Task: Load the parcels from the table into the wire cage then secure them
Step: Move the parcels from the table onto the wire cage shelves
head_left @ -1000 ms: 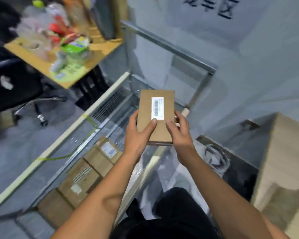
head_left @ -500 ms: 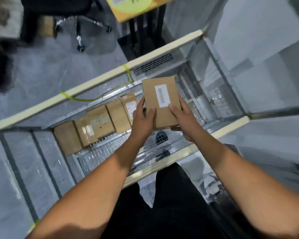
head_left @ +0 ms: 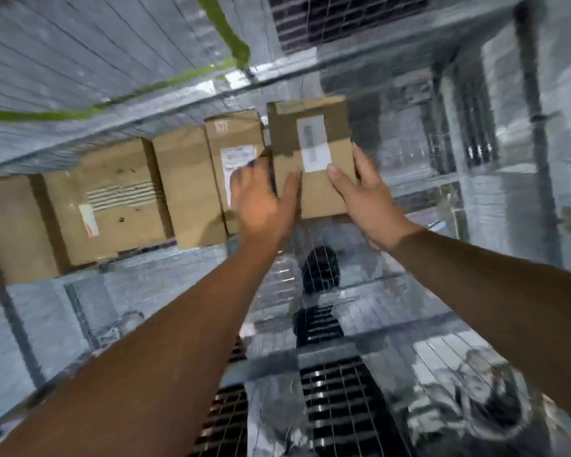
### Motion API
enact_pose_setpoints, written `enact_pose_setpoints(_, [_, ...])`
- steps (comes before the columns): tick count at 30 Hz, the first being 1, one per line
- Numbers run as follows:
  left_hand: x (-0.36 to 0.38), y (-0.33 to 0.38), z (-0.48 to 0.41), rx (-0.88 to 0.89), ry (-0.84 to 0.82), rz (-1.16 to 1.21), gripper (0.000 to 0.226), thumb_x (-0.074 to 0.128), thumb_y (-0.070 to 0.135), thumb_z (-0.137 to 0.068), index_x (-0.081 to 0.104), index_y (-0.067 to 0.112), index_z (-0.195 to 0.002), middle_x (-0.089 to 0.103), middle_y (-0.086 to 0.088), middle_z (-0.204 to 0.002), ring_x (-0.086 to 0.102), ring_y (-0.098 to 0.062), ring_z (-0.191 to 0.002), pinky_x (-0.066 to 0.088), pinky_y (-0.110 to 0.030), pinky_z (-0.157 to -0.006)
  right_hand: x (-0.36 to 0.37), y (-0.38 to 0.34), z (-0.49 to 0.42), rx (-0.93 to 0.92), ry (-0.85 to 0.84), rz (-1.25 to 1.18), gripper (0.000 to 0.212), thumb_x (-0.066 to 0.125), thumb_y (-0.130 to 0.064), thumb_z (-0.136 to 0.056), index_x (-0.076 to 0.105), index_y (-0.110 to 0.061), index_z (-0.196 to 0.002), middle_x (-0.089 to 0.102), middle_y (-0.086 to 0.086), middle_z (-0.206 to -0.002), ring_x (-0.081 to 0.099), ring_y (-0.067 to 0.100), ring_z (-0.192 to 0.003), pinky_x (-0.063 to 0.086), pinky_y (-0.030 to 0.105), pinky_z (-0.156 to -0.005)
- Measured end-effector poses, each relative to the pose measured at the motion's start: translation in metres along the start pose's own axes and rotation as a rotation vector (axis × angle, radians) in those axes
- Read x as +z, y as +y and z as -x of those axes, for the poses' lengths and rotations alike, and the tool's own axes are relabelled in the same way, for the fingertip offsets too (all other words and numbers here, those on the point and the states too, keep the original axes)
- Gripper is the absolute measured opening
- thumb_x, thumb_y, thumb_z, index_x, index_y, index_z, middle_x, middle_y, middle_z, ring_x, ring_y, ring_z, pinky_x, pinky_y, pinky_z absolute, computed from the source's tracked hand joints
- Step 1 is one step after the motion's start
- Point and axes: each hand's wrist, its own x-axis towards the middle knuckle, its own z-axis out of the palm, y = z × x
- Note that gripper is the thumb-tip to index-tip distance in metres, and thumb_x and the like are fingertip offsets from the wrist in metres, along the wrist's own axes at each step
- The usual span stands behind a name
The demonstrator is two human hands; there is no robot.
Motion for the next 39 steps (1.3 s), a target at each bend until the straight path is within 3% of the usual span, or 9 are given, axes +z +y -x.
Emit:
enact_pose_setpoints(2, [0.026, -0.029, -0.026, 0.056, 0.067, -0.091, 0.068, 0.041, 0.056, -0.094, 0.056, 0.013, -0.144, 0.060, -0.016, -0.142, 0.043, -0.038, -0.140, 0.032, -0.050, -0.119, 0.009, 0.027, -0.048, -0.032, 0.008, 0.086, 0.052, 0.066, -0.038, -0.100, 0.050, -0.027, -0.149, 0.062, -0.014, -0.137, 0.063, 0.004, -0.117, 0.050, 0.018, -0.093])
enact_pose_setpoints(6, [0.062, -0.055, -0.069, 0.020, 0.127, -0.070, 0.067, 0.043, 0.049, -0.095, 0.050, 0.013, -0.151, 0.053, -0.008, -0.153, 0.041, -0.022, -0.148, 0.007, -0.034, -0.128, 0.031, 0.048, -0.117, -0.041, 0.040, 0.082, 0.038, 0.058, -0.013, -0.103, 0.054, -0.017, -0.141, 0.068, 0.016, -0.130, 0.064, 0.026, -0.114, 0.052, 0.038, -0.099])
enact_pose_setpoints(11, [0.060, -0.052, -0.089, 0.010, 0.138, -0.044, 0.068, 0.041, 0.062, -0.098, 0.043, 0.026, -0.156, 0.052, -0.004, -0.155, 0.040, -0.028, -0.147, 0.023, -0.045, -0.125, 0.036, 0.023, -0.125, -0.147, 0.032, 0.165, 0.068, 0.060, -0.059, -0.089, 0.038, -0.045, -0.152, 0.064, -0.027, -0.125, 0.068, -0.005, -0.106, 0.060, 0.024, -0.082])
enact_pose_setpoints(14, [0.036, -0.041, -0.078, -0.050, 0.018, -0.001, 0.067, 0.048, 0.061, -0.099, 0.040, 0.028, -0.157, 0.052, -0.004, -0.154, 0.042, -0.033, -0.144, 0.038, -0.049, -0.117, 0.019, 0.005, -0.109, -0.065, -0.063, 0.329, 0.079, 0.050, -0.071, -0.089, 0.022, -0.048, -0.159, 0.051, -0.008, -0.154, 0.057, 0.018, -0.133, 0.048, 0.036, -0.108])
enact_pose_setpoints(16, [0.014, -0.027, -0.064, -0.081, -0.046, -0.038, 0.065, 0.045, 0.061, -0.102, 0.039, 0.027, -0.157, 0.049, -0.005, -0.157, 0.038, -0.035, -0.147, 0.034, -0.051, -0.119, 0.006, -0.013, -0.087, 0.021, -0.055, 0.402, 0.077, 0.045, -0.076, -0.091, 0.017, -0.052, -0.158, 0.051, 0.003, -0.153, 0.056, 0.031, -0.132, 0.049, 0.039, -0.103])
enact_pose_setpoints(19, [-0.032, -0.001, -0.035, -0.054, -0.208, -0.141, 0.065, 0.046, 0.057, -0.104, 0.031, 0.031, -0.161, 0.036, -0.002, -0.166, 0.024, -0.037, -0.154, 0.023, -0.051, -0.124, -0.012, -0.043, -0.028, 0.012, -0.017, 0.455, 0.074, 0.044, -0.076, -0.091, 0.042, -0.034, -0.151, 0.058, 0.004, -0.137, 0.054, 0.027, -0.132, 0.043, 0.033, -0.096])
enact_pose_setpoints(26, [-0.147, 0.073, 0.047, 0.156, -0.403, -0.083, 0.073, 0.056, 0.059, -0.099, 0.038, 0.023, -0.159, 0.039, -0.003, -0.165, 0.032, -0.032, -0.152, 0.031, -0.048, -0.123, -0.038, -0.101, 0.154, -0.039, 0.030, 0.617, 0.078, 0.049, -0.066, -0.098, 0.019, -0.037, -0.164, 0.022, 0.000, -0.171, 0.017, 0.023, -0.158, 0.018, 0.044, -0.127])
enact_pose_setpoints(33, [-0.225, 0.137, 0.185, 0.484, -0.547, -0.068, 0.066, 0.058, 0.056, -0.099, 0.048, 0.016, -0.151, 0.056, -0.016, -0.145, 0.050, -0.033, -0.135, 0.040, -0.047, -0.115, -0.024, -0.116, 0.366, -0.011, 0.511, 0.456, 0.069, 0.052, -0.055, -0.102, 0.031, -0.028, -0.161, 0.033, 0.006, -0.166, 0.024, 0.022, -0.155, 0.014, 0.027, -0.122])
enact_pose_setpoints(39, [-0.270, 0.168, 0.329, 0.690, -0.673, 0.011, 0.067, 0.057, 0.053, -0.101, 0.044, 0.013, -0.154, 0.049, -0.017, -0.153, 0.042, -0.032, -0.143, 0.034, -0.043, -0.116, 0.005, -0.095, 0.550, 0.028, 0.886, 0.162, 0.070, 0.047, -0.061, -0.099, 0.031, -0.033, -0.161, 0.034, 0.002, -0.164, 0.034, 0.023, -0.151, 0.025, 0.044, -0.125])
